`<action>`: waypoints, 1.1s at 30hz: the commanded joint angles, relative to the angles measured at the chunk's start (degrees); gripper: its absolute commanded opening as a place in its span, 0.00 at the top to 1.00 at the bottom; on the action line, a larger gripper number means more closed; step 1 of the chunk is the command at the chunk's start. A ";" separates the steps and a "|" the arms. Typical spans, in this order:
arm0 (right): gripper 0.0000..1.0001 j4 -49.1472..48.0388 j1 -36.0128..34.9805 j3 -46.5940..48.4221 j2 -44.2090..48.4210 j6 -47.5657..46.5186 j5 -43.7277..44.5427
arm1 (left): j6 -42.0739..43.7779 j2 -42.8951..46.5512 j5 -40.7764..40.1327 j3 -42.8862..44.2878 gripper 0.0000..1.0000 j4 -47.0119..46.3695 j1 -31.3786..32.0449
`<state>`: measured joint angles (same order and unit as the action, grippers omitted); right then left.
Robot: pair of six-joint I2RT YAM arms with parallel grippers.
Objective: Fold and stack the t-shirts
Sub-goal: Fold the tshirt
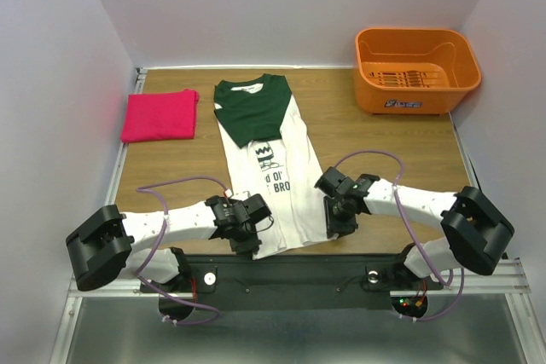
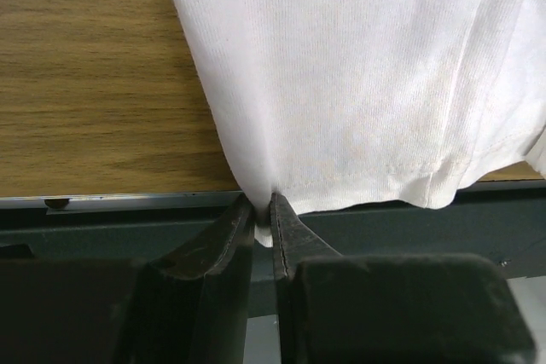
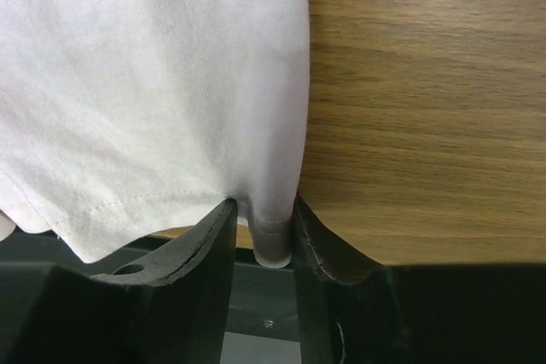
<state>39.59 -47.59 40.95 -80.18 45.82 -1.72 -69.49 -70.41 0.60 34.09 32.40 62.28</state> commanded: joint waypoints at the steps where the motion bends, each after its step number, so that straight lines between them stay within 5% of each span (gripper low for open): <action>1: 0.64 -2.85 -0.39 -0.61 -2.61 -0.30 -1.62 | 0.06 0.28 -0.95 -0.78 0.78 0.38 0.39; 7: 0.73 -3.12 -0.57 0.10 -3.93 -0.47 -1.45 | 0.67 -0.43 -1.04 -0.25 0.83 0.29 0.47; 13: 0.99 -2.51 -0.57 -0.96 -0.95 -0.65 -1.09 | 0.24 1.24 -1.74 0.19 1.00 1.52 0.47; 26: 0.99 4.61 -0.40 11.86 2.23 -3.11 5.84 | 0.85 7.83 -7.71 5.99 1.00 8.73 -2.77; 33: 0.99 4.79 4.34 24.60 -4.18 -9.43 8.05 | 10.42 8.01 -10.88 10.90 1.00 6.27 -15.33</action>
<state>44.25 -45.98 59.05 -81.52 40.73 3.42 -66.11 -63.00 -5.96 40.71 38.48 53.04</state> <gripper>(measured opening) 0.036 0.145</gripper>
